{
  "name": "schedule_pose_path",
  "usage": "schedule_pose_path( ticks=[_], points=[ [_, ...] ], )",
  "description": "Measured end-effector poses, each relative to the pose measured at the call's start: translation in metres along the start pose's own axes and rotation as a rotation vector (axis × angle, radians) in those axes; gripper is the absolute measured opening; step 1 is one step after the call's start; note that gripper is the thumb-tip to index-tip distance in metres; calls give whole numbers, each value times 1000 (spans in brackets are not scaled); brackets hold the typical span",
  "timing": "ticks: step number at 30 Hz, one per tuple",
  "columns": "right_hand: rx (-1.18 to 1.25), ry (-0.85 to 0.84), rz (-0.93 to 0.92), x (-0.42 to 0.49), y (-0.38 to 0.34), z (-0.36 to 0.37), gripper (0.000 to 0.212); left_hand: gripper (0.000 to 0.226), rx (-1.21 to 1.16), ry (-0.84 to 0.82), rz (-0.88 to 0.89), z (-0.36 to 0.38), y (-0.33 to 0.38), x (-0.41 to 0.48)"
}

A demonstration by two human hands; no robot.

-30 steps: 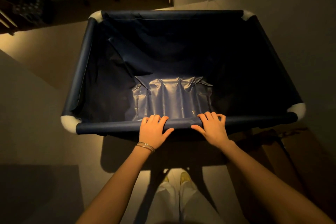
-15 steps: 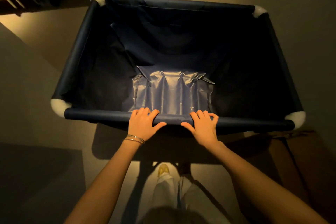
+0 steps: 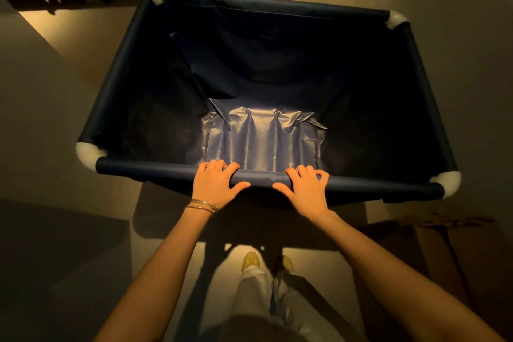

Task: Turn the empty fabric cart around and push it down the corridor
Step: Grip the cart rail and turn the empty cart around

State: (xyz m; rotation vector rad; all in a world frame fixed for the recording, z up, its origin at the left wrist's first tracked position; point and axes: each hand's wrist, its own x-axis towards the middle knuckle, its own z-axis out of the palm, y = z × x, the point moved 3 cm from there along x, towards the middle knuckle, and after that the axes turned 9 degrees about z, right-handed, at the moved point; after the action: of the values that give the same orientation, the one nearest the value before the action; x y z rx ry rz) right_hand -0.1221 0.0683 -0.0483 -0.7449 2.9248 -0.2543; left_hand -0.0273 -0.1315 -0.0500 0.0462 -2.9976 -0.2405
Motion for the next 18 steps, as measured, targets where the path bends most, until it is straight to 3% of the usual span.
schedule_pose_path(
  ticks=[18],
  points=[
    [-14,25,-176,71,28,-11,72,51,12,56,-201,9,16,38]
  ],
)
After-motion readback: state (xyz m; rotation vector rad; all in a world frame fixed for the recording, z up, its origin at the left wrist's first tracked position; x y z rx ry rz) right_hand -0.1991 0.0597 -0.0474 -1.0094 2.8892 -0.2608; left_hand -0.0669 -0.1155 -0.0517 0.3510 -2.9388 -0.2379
